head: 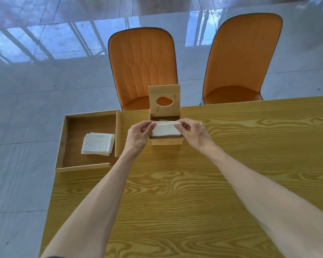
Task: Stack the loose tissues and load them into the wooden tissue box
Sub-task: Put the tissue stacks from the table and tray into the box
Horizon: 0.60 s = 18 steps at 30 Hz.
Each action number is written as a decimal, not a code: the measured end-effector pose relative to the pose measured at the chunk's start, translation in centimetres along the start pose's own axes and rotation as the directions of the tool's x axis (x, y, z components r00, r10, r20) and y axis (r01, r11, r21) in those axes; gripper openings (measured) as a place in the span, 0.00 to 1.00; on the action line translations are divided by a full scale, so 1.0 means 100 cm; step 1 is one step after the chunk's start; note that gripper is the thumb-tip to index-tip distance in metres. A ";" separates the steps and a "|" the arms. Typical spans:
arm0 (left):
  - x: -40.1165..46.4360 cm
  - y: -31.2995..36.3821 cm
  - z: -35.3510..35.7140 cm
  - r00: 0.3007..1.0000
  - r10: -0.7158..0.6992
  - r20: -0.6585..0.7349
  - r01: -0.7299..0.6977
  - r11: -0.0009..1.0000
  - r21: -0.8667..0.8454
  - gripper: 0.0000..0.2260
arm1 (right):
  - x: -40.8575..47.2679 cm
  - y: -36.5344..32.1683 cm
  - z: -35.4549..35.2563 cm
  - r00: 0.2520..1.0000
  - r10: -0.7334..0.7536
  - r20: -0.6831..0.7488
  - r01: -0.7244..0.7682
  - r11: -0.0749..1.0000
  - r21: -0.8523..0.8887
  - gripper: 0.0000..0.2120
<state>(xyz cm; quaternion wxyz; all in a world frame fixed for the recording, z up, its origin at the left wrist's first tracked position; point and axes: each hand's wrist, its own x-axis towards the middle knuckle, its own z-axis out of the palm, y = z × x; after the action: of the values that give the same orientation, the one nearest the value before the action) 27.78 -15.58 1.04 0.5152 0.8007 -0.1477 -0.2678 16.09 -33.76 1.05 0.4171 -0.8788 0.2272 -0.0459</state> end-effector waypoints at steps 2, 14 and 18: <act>0.002 -0.002 0.003 0.997 -0.008 -0.082 0.012 0.998 0.054 0.11 | 0.002 0.001 0.003 0.997 0.056 -0.058 -0.053 0.998 0.046 0.16; 0.020 0.000 0.020 0.962 0.014 -0.274 0.096 0.918 0.384 0.13 | 0.018 -0.007 0.028 0.948 0.183 -0.260 -0.233 0.956 -0.178 0.09; 0.023 0.001 0.024 0.946 0.050 -0.320 0.089 0.909 0.407 0.12 | 0.021 -0.010 0.032 0.929 0.178 -0.324 -0.246 0.952 -0.184 0.07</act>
<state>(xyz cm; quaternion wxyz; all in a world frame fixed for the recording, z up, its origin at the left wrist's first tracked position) 28.23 -18.60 -0.26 0.3473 0.9262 -0.1069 -0.1005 19.15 -31.85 -0.53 0.2792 -0.8723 0.3863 -0.1090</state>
